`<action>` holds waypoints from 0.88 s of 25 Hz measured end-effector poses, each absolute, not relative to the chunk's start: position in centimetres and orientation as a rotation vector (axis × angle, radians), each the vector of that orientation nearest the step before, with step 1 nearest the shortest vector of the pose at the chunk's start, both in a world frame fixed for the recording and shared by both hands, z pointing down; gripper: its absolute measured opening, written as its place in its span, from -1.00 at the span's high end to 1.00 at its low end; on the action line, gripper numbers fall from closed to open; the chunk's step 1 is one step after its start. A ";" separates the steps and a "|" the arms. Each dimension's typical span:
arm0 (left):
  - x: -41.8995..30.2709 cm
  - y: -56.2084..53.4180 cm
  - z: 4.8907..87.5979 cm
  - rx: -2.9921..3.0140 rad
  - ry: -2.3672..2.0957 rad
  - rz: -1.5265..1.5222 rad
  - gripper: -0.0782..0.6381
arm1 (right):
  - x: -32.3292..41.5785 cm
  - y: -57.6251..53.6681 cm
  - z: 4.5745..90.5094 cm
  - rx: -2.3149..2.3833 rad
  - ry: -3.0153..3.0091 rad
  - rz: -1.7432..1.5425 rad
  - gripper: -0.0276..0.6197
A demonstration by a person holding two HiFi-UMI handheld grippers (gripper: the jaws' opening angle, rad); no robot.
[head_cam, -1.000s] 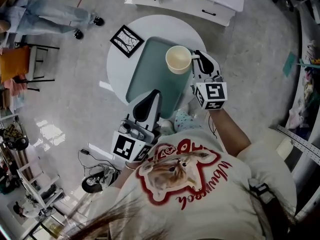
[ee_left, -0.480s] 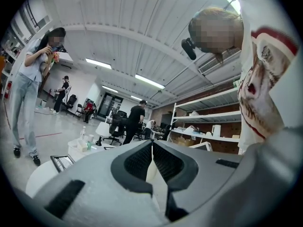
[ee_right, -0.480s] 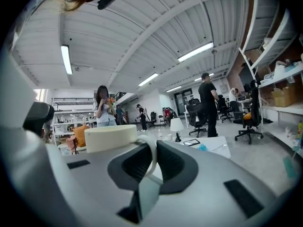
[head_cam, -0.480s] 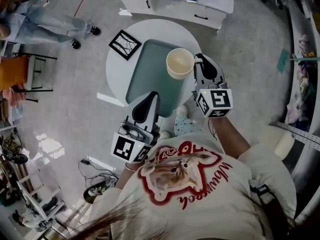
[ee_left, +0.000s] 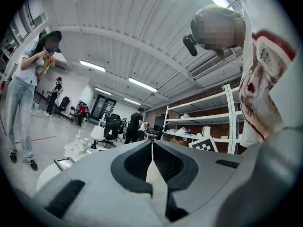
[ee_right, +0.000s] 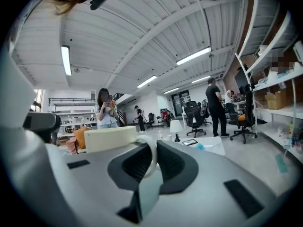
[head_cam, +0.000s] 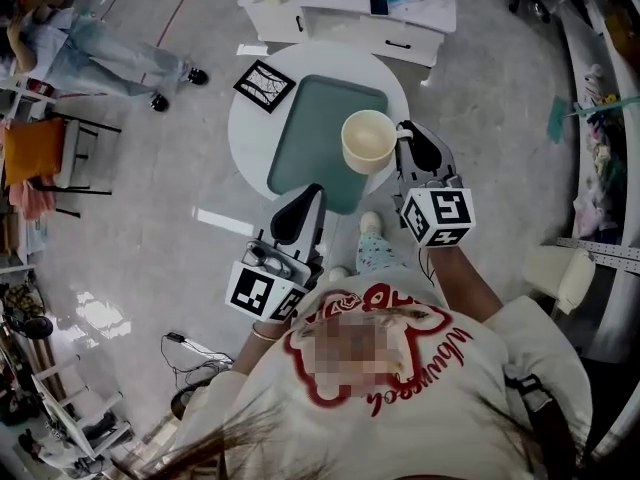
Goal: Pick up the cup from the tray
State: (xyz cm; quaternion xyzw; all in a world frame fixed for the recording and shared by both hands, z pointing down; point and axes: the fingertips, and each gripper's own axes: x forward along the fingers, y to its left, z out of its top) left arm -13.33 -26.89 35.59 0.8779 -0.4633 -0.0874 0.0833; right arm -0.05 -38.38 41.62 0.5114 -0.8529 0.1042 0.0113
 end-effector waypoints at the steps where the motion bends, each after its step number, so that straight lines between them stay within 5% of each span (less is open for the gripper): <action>1: -13.5 -26.1 35.3 2.632 -1.380 -0.265 0.73 | -0.2 -37.4 41.3 1.597 -2.664 0.330 0.77; 22: -14.2 -11.1 34.6 2.757 -1.199 -0.313 0.73 | -1.6 -17.5 35.8 1.651 -2.733 0.338 0.77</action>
